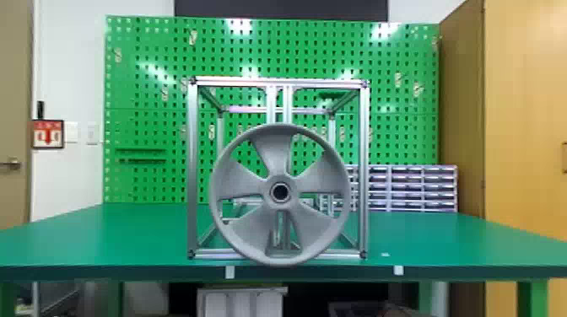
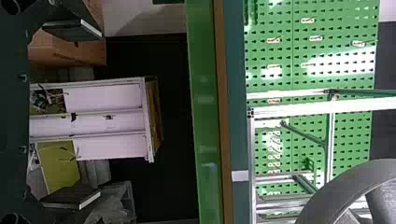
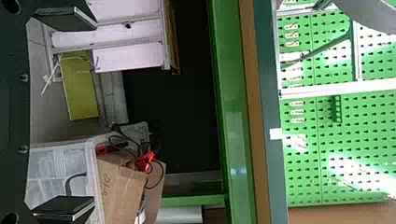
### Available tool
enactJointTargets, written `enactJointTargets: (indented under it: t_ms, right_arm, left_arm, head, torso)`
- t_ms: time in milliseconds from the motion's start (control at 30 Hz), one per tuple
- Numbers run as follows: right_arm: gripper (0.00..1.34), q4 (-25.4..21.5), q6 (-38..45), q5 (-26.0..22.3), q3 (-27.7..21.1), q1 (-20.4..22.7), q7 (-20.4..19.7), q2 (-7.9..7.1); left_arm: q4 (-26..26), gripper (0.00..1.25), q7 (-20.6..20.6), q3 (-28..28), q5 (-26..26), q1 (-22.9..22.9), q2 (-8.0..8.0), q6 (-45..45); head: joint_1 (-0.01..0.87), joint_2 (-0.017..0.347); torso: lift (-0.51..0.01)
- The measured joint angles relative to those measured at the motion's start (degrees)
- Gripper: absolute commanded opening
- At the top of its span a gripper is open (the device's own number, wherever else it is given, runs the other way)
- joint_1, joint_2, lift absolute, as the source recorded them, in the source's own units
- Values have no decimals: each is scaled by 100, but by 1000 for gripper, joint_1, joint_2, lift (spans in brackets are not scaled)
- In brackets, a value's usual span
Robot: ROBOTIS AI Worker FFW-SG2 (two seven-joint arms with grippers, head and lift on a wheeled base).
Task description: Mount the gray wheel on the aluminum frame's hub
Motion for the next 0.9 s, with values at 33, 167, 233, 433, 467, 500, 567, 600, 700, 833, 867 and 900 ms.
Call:
enactJointTargets:
  t_ms: [33, 167, 233, 433, 467, 500, 567, 600, 700, 833, 867, 900]
  right_arm:
    - [1339, 0, 1, 0, 0, 1, 0, -1]
    - [1339, 0, 9, 0, 0, 6, 0, -10]
    - [1339, 0, 16, -2, 5, 8, 0, -16]
    - [1339, 0, 37, -7, 23, 7, 0, -30]
    - [1339, 0, 37, -7, 24, 7, 0, -30]
    - [1339, 0, 39, -7, 26, 7, 0, -31]
    - [1339, 0, 40, -7, 28, 6, 0, -31]
    - [1339, 0, 40, -6, 29, 5, 0, -31]
    - [1339, 0, 40, -6, 29, 2, 0, -30]
    - [1339, 0, 40, -7, 24, 1, 0, -30]
    - [1339, 0, 40, -7, 22, 0, 0, -29]
    - [1339, 0, 40, -8, 20, 0, 0, -29]
  left_arm:
    - [0, 1141, 0, 1, 0, 1, 0, 0]
    - [0, 1141, 0, 7, 1, 13, 0, 0]
    - [0, 1141, 0, 7, 0, 16, 0, 0]
    - [6, 1140, 1, 11, -10, 25, 0, 1]
    - [7, 1138, 1, 13, -11, 28, 0, 1]
    - [7, 1137, 3, 17, -13, 33, 0, 1]
    - [6, 1137, 6, 27, -14, 47, 0, 0]
    - [6, 1137, 7, 31, -15, 53, -1, -1]
    - [5, 1137, 9, 40, -18, 71, -6, -5]
    - [1, 1135, 62, 42, -28, 92, -19, -12]
    - [1, 1137, 99, 40, -28, 99, -22, -24]
    - [1, 1135, 157, 34, -28, 110, -27, -44]
  head:
    - [-5, 6]
    - [-5, 6]
    - [-5, 6]
    - [-5, 6]
    - [-5, 6]
    - [-5, 6]
    - [-5, 6]
    - [-5, 6]
    - [-5, 6]
    - [-5, 6]
    - [-5, 6]
    - [-5, 6]
  torso:
    - [-499]
    - [-499]
    - [-499]
    - [-499]
    - [-499]
    - [-499]
    - [-499]
    - [-499]
    - [-499]
    - [-499]
    - [-499]
    - [-499]
